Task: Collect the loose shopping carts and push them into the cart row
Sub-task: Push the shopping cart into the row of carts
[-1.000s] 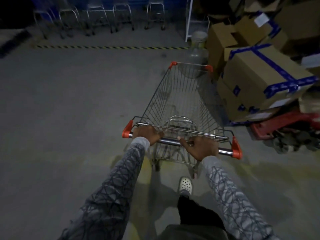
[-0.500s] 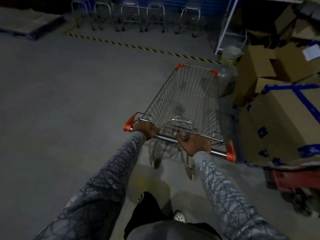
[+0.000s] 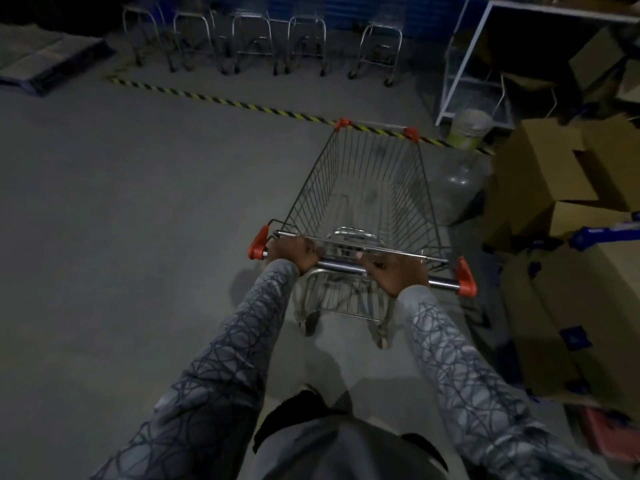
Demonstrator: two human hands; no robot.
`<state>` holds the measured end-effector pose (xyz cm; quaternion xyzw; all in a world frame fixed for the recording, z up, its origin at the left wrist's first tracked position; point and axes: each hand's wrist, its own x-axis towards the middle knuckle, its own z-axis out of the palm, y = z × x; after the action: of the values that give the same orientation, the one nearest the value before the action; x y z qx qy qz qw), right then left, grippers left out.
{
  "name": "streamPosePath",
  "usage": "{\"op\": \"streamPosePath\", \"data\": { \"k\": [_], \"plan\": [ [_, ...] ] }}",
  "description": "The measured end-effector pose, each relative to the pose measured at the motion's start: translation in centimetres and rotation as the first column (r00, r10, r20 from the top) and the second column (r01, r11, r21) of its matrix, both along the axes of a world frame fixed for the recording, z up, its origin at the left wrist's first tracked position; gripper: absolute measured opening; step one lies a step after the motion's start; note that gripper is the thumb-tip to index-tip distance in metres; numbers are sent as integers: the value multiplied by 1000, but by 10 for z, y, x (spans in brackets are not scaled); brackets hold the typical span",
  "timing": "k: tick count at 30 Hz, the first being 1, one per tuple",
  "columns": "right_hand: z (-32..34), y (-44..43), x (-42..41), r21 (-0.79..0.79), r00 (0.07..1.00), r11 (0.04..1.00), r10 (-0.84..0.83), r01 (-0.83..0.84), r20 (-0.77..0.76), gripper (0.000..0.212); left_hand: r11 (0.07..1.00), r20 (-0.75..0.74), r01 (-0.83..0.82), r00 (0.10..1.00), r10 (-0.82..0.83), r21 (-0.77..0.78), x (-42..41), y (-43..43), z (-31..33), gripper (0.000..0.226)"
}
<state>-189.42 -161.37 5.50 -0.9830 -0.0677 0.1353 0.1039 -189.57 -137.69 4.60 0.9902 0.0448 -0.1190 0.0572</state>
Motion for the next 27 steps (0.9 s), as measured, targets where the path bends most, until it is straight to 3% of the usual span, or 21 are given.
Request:
{"op": "streamPosePath", "data": {
  "k": [8, 12, 19, 23, 27],
  "plan": [
    [-10, 46, 141, -196, 951, 934, -308, 297, -26, 71, 999, -47, -37, 998, 35, -34, 136, 52, -5, 52],
    [-12, 79, 220, -181, 950, 933, -310, 310, 25, 68, 999, -38, -46, 998, 45, -24, 219, 85, -11, 63],
    [-10, 127, 390, -124, 942, 934, -330, 335, 53, 65, 998, 3, -51, 999, 52, -37, 388, 130, -7, 52],
    [-4, 154, 494, -117, 947, 940, -322, 320, 0, 64, 993, 21, -105, 994, 107, -62, 481, 151, 0, 44],
    [7, 176, 581, -133, 962, 956, -269, 260, -54, 55, 997, -32, -82, 996, 82, 10, 560, 175, -6, 49]
  ]
}}
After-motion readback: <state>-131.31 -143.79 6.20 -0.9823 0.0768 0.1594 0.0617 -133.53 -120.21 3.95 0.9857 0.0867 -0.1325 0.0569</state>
